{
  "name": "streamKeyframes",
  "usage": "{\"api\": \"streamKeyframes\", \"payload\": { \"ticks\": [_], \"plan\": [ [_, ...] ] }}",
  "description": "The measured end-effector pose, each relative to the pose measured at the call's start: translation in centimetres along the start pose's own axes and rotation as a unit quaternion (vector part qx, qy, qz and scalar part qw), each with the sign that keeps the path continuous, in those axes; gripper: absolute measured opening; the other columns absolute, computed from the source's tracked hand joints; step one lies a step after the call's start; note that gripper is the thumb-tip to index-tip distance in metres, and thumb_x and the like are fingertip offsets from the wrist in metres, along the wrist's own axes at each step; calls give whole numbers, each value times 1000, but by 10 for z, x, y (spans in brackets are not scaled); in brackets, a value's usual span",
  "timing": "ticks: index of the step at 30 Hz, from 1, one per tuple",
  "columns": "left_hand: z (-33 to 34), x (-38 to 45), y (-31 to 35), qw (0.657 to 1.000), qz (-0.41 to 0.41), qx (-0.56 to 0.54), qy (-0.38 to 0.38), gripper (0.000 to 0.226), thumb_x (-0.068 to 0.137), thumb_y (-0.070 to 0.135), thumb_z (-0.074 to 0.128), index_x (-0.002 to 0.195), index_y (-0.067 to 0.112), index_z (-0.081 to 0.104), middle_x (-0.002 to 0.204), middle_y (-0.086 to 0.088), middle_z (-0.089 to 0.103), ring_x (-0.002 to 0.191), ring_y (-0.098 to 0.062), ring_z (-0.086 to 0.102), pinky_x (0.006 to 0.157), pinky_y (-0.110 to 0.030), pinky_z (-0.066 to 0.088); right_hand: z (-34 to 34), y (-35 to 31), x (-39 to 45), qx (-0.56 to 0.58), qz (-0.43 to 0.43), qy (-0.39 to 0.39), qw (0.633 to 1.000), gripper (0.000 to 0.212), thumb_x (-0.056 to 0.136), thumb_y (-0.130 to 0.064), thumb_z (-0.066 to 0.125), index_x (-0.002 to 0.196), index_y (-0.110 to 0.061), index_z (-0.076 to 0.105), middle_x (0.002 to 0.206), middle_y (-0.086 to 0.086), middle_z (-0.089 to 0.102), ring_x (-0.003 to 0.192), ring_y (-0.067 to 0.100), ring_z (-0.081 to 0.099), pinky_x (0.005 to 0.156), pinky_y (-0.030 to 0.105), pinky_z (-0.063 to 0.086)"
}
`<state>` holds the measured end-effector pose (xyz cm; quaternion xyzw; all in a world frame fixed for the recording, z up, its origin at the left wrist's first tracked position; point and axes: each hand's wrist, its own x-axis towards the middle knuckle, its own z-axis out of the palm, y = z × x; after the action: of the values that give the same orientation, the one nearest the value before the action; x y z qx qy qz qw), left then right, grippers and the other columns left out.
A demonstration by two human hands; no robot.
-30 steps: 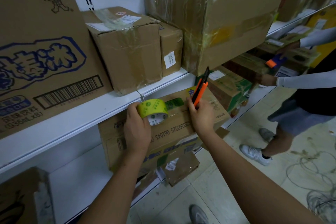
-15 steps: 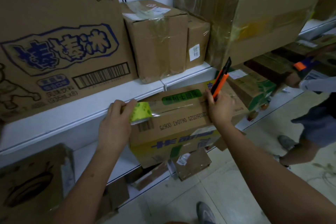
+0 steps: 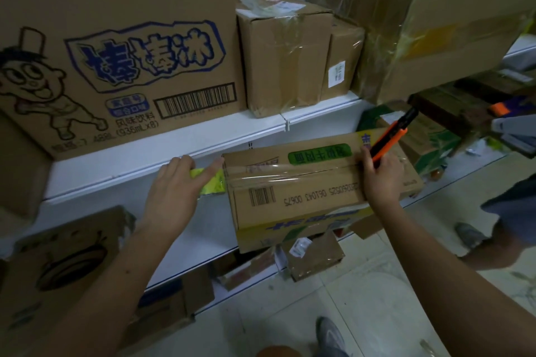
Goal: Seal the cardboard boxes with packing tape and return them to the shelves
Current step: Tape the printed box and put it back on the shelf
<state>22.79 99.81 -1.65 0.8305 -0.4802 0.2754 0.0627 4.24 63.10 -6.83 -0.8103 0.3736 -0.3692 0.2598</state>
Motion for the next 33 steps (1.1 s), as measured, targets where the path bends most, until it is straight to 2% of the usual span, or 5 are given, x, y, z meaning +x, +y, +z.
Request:
{"api": "streamKeyframes", "payload": {
  "ticks": [13,19,22,28,33],
  "plan": [
    [54,-28,1,988,-73,-80,-112,100,61,-5,86,148,23,45,86,-9,40,77,-26,36,67,-32,15,-2,-8,-5,37,47,-25,998,52,99,-54,42,77,-9,58,77,5,62,73,22,60,72,48,53],
    [59,-20,6,978,-145,-136,-70,63,83,22,48,145,20,50,86,-14,47,78,-33,47,70,-34,23,12,-20,-18,-28,10,-72,997,20,98,-39,49,102,-27,65,92,3,69,91,27,65,80,43,54],
    [52,-13,11,963,-159,-208,-64,75,79,38,29,147,8,45,88,-11,40,84,-36,48,72,-35,31,28,-39,-40,-46,-22,-83,995,42,94,-16,57,136,-18,58,130,10,64,117,31,59,91,39,50],
    [54,-14,11,944,-194,-246,-105,76,90,11,68,152,14,25,95,-7,35,93,-33,44,77,-34,29,64,-103,-74,-47,-22,-117,992,52,95,-18,56,146,-18,47,144,5,55,125,28,56,92,45,54],
    [52,-17,14,934,-217,-260,-115,67,95,18,52,152,17,17,96,-7,35,91,-25,37,78,-32,28,68,-118,-94,-35,-139,-103,984,45,96,-31,59,140,-26,53,145,-2,54,128,23,54,93,38,50]
  ]
}}
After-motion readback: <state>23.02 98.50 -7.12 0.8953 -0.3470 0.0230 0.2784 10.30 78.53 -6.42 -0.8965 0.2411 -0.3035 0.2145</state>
